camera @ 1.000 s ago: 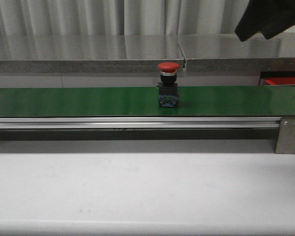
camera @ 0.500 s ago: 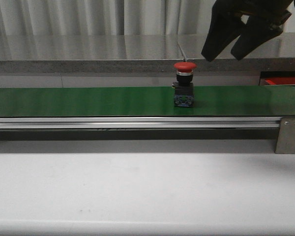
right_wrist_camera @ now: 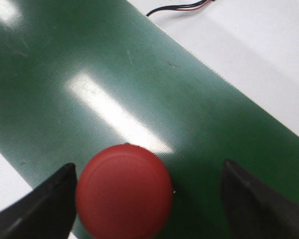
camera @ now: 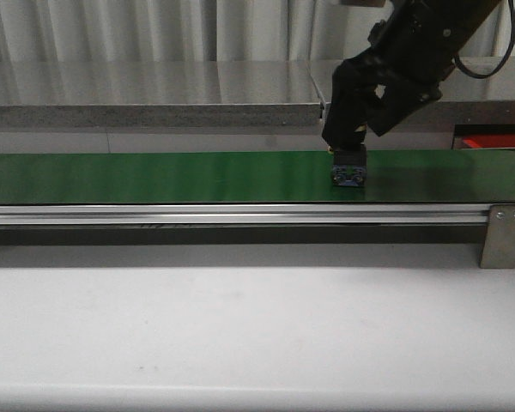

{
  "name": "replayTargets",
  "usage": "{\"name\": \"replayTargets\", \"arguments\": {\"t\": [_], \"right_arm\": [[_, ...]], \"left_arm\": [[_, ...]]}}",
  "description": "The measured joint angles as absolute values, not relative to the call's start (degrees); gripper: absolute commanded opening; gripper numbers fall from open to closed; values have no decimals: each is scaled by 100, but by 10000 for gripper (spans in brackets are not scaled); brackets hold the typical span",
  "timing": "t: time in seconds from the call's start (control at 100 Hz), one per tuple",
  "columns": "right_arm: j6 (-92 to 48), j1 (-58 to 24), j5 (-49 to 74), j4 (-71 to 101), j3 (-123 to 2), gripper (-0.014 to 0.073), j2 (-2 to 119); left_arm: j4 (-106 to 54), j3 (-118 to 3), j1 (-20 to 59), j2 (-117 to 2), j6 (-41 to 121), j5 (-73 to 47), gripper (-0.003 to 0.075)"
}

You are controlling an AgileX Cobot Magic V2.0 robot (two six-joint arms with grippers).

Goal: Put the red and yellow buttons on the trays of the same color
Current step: 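Move the right gripper over the arriving red button and grasp it, then carry the red button into the red tray and open the right gripper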

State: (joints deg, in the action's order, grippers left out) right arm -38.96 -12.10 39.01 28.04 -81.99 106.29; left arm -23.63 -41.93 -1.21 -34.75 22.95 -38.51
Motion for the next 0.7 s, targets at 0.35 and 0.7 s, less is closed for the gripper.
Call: {"name": "replayTargets", "arguments": {"t": [0.35,0.7], "right_arm": [[-3908,-1181,3727,2804,-8199,-29,10504],[-3825,183,3454,2815,-8199,-29,9662]], "left_arm": [[-2363,-4193,-121,-3475,2295,-3851,-20],[-2363,-4193,-121,-3475,2295,-3851,-20]]}}
